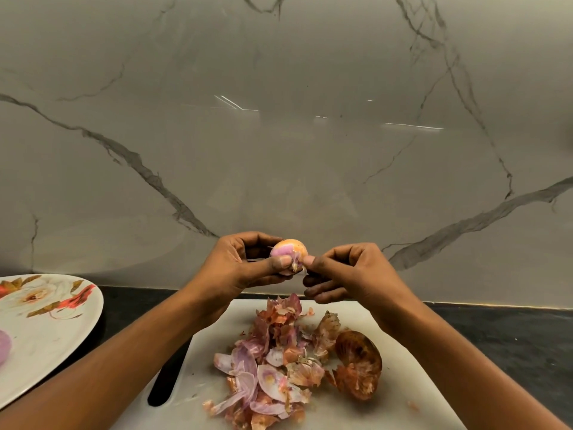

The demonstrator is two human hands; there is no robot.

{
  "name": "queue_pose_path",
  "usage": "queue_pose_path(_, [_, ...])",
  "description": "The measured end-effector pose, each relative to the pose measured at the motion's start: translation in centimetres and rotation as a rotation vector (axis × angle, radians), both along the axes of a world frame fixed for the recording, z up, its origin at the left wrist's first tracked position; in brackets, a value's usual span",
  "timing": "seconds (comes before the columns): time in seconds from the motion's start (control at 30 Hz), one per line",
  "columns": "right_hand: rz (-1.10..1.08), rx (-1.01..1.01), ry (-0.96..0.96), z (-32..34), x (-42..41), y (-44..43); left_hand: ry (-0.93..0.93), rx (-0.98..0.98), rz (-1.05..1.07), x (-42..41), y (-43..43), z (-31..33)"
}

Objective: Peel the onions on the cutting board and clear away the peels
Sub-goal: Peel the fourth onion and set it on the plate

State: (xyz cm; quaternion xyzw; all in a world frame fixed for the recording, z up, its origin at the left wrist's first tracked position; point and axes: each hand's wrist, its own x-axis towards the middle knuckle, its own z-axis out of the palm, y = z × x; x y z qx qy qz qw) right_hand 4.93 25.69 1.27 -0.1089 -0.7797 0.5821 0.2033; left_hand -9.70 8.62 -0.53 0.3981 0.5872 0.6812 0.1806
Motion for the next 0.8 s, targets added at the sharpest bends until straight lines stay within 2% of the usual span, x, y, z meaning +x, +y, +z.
queue_pose_path(0.17, [0.034,0.048,0.011,-0.2,-0.1,0.0,-0.009,-0.011,-0.037,0.0,0.0,-0.1])
queue_pose_path(0.4, [-0.117,0.091,0.068,-0.2,-0.1,1.2,-0.070,0.018,-0.087,-0.2,-0.3,0.3])
queue_pose_path(0.53, [-0.101,0.170,0.056,-0.5,-0.1,1.4,0.017,0.012,-0.054,-0.2,-0.4,0.1])
queue_pose_path(0.7, [-0.007,0.055,0.068,-0.3,-0.1,0.8,0.171,-0.033,0.023,-0.3,-0.4,-0.2])
queue_pose_path(0.8, [0.028,0.114,0.064,-0.3,-0.1,0.4,0.202,-0.066,0.012,-0.1,-0.4,-0.3])
